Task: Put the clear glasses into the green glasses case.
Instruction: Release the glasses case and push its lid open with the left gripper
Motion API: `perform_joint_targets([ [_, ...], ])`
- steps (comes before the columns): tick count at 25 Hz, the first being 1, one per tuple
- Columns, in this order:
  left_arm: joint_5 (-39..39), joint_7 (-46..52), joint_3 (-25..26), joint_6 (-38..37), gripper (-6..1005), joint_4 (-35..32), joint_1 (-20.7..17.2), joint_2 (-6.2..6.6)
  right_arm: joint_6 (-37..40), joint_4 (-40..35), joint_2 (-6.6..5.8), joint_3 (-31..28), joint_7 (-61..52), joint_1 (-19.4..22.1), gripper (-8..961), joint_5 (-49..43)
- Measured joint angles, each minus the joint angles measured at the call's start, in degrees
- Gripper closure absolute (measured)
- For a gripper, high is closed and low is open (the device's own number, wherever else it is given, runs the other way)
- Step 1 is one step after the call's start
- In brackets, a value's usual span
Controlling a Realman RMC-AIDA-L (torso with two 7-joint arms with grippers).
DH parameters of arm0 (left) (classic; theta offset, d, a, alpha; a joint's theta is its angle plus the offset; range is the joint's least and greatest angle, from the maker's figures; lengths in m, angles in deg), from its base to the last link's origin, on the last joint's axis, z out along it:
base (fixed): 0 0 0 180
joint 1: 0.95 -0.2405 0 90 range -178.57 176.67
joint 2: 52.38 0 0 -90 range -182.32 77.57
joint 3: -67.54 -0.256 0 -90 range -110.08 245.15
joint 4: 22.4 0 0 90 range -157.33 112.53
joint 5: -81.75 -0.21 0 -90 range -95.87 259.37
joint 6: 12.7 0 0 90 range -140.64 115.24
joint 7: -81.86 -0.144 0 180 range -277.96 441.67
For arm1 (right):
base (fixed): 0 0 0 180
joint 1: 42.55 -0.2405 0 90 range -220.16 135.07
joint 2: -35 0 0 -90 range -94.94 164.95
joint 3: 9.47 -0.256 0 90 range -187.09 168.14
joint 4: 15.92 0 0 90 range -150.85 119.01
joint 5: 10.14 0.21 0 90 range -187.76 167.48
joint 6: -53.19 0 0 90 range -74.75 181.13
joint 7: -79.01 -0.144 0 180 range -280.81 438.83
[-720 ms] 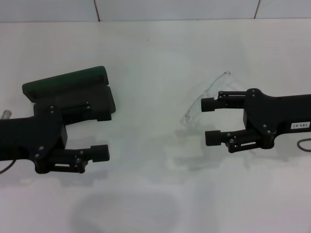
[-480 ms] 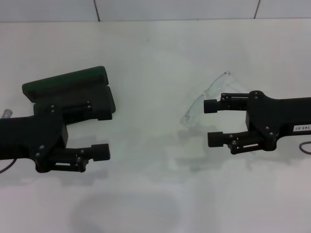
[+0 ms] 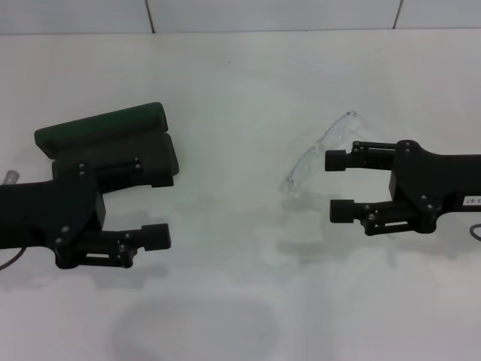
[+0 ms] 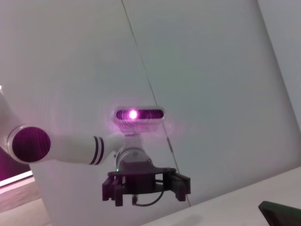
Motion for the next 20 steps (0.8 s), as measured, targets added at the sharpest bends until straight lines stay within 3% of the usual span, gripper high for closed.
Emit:
perform_joint_targets([
  [15,0.40,-0.10,0.67,0.00,140,-0.06,-0.51,-0.79,0.98,-0.27,-0.16,-0.01,1.66,2.69,153,3.86],
  [17,0.51,-0.26,3.14,0.00,140,-0.58,-0.46,-1.29,0.96,-0.29,-0.20,-0.36,2.25,3.27,153,4.80],
  [20,2.61,-3.40,11.39,0.07,140,-3.34,-0.42,-3.22,0.77,-0.34,-0.30,-4.48,4.02,4.71,153,5.58],
])
